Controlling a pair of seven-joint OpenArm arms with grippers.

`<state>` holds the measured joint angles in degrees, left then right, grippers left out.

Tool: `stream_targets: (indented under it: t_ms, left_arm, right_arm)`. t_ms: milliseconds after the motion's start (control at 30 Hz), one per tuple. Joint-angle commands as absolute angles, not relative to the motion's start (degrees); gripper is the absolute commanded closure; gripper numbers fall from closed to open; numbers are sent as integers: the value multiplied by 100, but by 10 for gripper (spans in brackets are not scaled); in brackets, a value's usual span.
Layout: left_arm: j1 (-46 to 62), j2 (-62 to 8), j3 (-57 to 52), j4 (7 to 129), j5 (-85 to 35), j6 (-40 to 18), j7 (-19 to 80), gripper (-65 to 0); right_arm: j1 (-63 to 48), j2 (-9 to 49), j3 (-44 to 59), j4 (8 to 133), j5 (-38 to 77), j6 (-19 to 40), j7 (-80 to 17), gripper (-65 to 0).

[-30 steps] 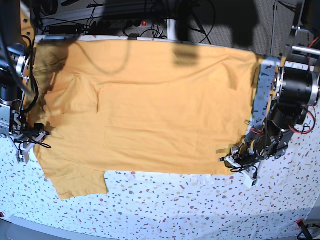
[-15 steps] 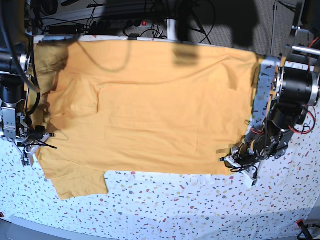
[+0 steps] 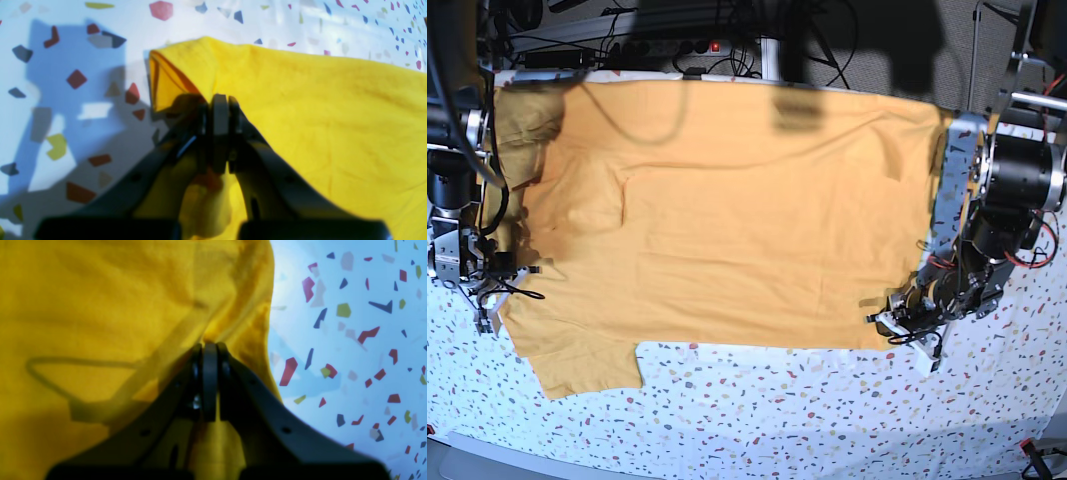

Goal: Fold the T-shirt properly

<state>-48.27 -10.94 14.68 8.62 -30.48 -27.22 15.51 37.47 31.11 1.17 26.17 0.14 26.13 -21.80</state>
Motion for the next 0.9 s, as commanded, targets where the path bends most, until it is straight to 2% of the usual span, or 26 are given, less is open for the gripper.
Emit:
stream_targets:
  t_ms: [0, 33, 67, 133, 167, 200, 233, 367, 433, 567, 600, 867]
  left_arm:
    - [-5065, -1131, 1461, 941, -3111, -2768, 1496, 0]
    - [-5065, -1131, 1459, 941, -3111, -2768, 1494, 0]
    - [-5065, -1131, 1461, 941, -3111, -2768, 1496, 0]
    - [-5065, -1131, 1461, 941, -3111, -2768, 1496, 0]
    - [-5065, -1129, 1461, 941, -3111, -2768, 1496, 0]
    - [-5065, -1131, 1461, 941, -3111, -2768, 1496, 0]
    - [-5065, -1131, 1461, 941, -3111, -2768, 1496, 0]
    - [-5065, -1131, 1461, 941, -3111, -2768, 1496, 0]
    - [-5068, -1129, 1461, 941, -3111, -2768, 1496, 0]
    - [-5068, -1116, 1461, 941, -3111, -2768, 1496, 0]
    - [-5065, -1116, 1461, 941, -3114, -2768, 1498, 0]
    - [-5127, -1160, 1461, 941, -3109, -2768, 1507, 0]
  right_arm:
    - [3905, 3208, 132, 2729, 1, 2547, -2123, 0]
    - [3903, 3205, 132, 2729, 1, 2547, -2049, 0]
    - [3903, 3205, 132, 2729, 1, 2550, -1959, -58]
    - [3900, 3205, 132, 2729, -1, 2550, -1684, -230]
    - [3900, 3205, 132, 2729, -1, 2550, -1573, -294]
    - [3900, 3205, 132, 2729, 1, 2550, -1511, -331]
    - [3900, 3199, 132, 2727, 3, 2550, -1494, -339]
    - [3885, 3116, 132, 2679, -3, 2550, -1745, -329]
    - [3885, 3030, 132, 2589, -12, 2550, -1944, -252]
    - [3841, 2884, 130, 2418, -414, 2547, -2018, -34]
    - [3822, 2888, 132, 2418, -434, 2545, -2016, 0]
    - [3835, 2952, 132, 2681, -213, 2545, -2143, 0]
